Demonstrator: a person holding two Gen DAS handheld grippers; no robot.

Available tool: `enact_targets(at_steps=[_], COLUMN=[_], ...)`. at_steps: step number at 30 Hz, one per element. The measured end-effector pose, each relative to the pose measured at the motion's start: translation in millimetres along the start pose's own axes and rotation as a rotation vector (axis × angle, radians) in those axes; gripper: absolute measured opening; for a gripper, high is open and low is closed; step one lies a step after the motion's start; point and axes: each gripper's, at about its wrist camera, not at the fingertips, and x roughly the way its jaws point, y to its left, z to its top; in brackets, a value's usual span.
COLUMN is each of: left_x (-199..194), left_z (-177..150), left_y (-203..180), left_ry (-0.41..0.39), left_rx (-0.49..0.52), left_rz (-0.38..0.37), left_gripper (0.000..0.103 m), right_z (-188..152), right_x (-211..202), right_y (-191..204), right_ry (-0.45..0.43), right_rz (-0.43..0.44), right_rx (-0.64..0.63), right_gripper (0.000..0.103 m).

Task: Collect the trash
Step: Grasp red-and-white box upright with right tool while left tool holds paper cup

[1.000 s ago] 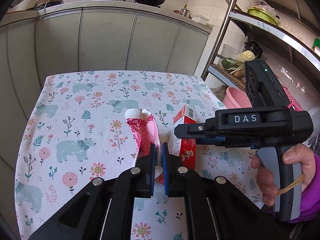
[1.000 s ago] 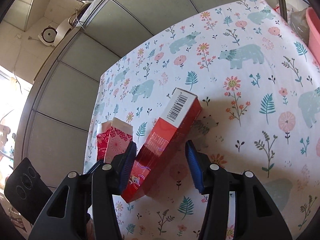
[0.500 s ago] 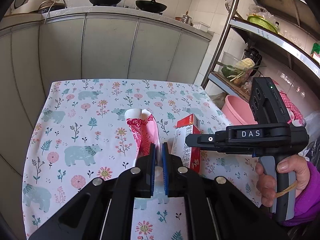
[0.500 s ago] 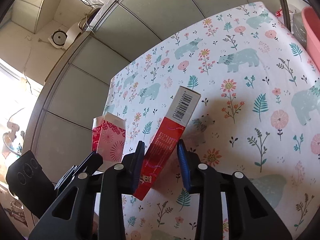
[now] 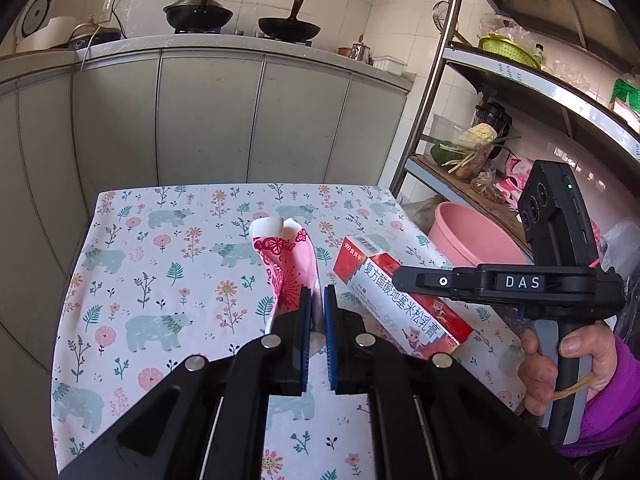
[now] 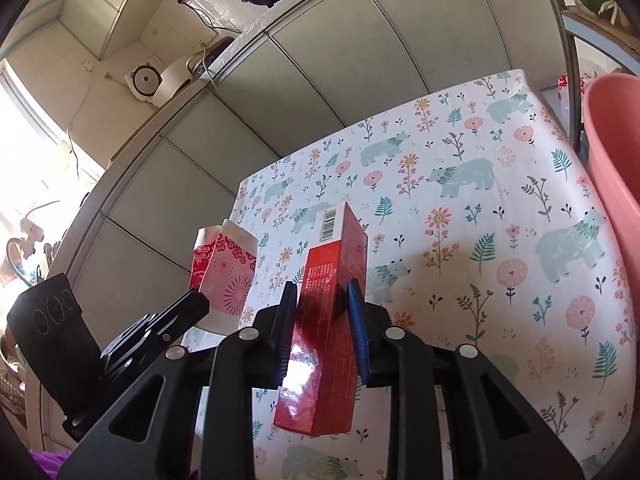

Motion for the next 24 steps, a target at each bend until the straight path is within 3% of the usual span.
enact_targets(at_steps=[9,17,24], left_x=[5,7,5], left_z=[-1,-3,-3], left_y=[-9,-11,-8], left_ry=[0.016,0.029,0.033], left_rx=[0.011,0.01,-0.002], left_rz=[-0.004,-0.004,0.001], left_gripper=[0.006,0.006,0.006], right_z=[-17,-22,-24], right_x=[8,14,20], right_y=[-3,12,10], right_ry=[0.103,0.11,0.132], right_rz=[-0.178,-0.245,-0.276], right_rx=[-0.107,-0.2,-0.208], right_gripper=[0.026,0.029,0.031])
